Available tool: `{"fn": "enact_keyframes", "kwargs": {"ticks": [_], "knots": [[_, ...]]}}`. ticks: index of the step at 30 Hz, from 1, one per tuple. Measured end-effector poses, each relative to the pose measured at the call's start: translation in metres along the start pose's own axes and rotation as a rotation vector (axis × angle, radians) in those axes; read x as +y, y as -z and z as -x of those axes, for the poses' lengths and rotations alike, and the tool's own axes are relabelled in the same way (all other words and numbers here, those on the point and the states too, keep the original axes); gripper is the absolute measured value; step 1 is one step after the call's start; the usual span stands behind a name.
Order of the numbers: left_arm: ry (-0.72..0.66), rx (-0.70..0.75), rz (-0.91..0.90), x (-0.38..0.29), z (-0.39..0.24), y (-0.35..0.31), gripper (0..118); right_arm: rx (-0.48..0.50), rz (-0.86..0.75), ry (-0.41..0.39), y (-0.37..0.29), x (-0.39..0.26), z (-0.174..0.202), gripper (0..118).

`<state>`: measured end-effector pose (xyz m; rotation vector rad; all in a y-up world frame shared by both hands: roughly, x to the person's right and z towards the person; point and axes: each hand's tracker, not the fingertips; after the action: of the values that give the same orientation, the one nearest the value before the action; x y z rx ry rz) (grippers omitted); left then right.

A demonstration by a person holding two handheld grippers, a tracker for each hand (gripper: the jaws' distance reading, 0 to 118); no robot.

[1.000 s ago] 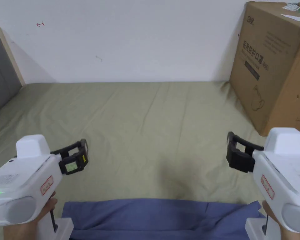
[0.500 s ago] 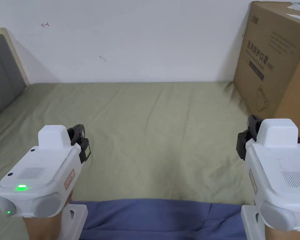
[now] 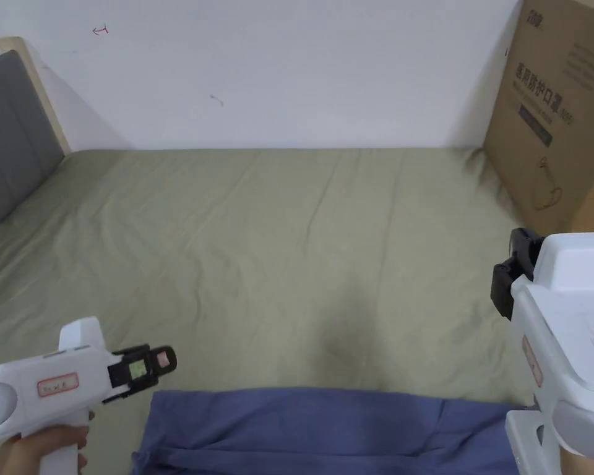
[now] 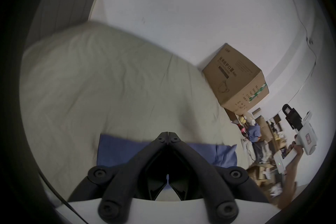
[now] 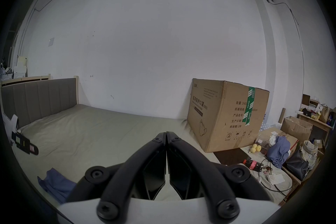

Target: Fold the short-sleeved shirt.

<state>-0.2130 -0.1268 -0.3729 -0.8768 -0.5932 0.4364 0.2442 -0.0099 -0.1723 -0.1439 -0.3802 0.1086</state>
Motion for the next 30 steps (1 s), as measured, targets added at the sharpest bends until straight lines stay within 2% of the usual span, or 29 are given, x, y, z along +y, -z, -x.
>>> {"fn": "enact_keyframes", "kwargs": {"ticks": [6,7,9,10,11,12,13,14,19,21,22,24,26,30], "knots": [[-0.071,0.027,0.116,-0.014,0.06,0.012,0,0.004,0.038,-0.021,0.011,-0.01,0.015,0],[-0.096,0.03,0.12,-0.016,0.067,0.015,6,0.006,0.047,-0.025,0.013,-0.011,0.018,0],[-0.114,0.029,0.14,-0.018,0.081,0.023,28,0.007,0.06,-0.028,0.017,-0.015,0.022,0],[-0.125,0.033,0.153,-0.02,0.087,0.027,45,0.011,0.066,-0.03,0.019,-0.017,0.024,0],[-0.136,0.04,0.171,-0.022,0.091,0.032,68,0.014,0.071,-0.035,0.02,-0.018,0.026,0],[-0.147,0.054,0.192,-0.023,0.094,0.036,82,0.016,0.079,-0.039,0.022,-0.02,0.027,0],[-0.138,0.053,0.223,-0.024,0.097,0.042,90,0.014,0.086,-0.043,0.024,-0.021,0.028,0],[-0.133,0.054,0.237,-0.025,0.098,0.045,92,0.013,0.092,-0.048,0.026,-0.023,0.029,0],[-0.128,0.074,0.306,-0.031,0.103,0.069,92,-0.001,0.115,-0.045,0.031,-0.028,0.029,0],[-0.125,0.068,0.327,-0.034,0.103,0.078,89,-0.015,0.122,-0.05,0.032,-0.03,0.028,0],[-0.113,0.071,0.328,-0.03,0.123,0.087,85,-0.019,0.126,-0.049,0.032,-0.031,0.027,0],[-0.086,0.07,0.328,-0.027,0.123,0.091,74,-0.031,0.133,-0.048,0.032,-0.033,0.024,0],[-0.056,0.086,0.33,-0.026,0.123,0.091,55,-0.038,0.139,-0.047,0.033,-0.035,0.021,0],[-0.03,0.103,0.317,-0.029,0.12,0.095,29,-0.04,0.15,-0.028,0.034,-0.037,0.016,0]]}}
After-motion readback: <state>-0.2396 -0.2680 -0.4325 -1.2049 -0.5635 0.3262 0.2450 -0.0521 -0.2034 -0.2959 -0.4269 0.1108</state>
